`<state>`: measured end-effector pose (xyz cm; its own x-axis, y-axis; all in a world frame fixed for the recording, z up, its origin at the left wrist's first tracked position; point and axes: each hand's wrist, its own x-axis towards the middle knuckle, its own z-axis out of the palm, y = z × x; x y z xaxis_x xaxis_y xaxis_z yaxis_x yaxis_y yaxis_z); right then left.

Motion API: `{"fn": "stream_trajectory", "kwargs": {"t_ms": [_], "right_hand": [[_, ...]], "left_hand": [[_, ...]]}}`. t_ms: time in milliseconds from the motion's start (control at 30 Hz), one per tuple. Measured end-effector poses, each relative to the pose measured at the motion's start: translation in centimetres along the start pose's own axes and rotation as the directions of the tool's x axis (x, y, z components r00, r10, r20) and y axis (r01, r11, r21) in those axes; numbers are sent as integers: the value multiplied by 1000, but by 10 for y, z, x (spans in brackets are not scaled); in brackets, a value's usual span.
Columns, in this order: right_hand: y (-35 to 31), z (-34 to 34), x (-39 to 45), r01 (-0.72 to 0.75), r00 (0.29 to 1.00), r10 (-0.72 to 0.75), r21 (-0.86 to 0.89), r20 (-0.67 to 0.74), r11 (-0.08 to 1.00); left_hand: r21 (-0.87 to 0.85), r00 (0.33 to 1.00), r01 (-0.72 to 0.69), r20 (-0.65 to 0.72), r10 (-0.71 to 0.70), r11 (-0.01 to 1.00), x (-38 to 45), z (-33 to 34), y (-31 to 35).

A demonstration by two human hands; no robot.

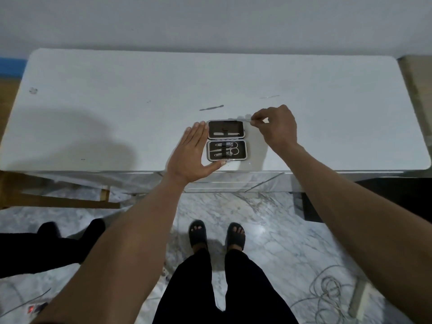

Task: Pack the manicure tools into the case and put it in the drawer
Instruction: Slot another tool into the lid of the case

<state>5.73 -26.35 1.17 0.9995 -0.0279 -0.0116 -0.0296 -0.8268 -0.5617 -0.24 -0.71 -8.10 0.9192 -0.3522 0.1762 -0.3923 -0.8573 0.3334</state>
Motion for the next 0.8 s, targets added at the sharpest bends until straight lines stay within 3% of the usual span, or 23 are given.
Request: {"fn": "stream_trajectory", "kwargs": {"t_ms": [300,800], "right_hand": [[6,8,-10,34,999,-26,-166,46,986],[-22,28,-4,73,993,-55,-174,107,982]], "left_hand": [[7,1000,12,10,-12,1000,0,0,0],[-2,1000,13,4,-13,1000,0,-2,1]]}}
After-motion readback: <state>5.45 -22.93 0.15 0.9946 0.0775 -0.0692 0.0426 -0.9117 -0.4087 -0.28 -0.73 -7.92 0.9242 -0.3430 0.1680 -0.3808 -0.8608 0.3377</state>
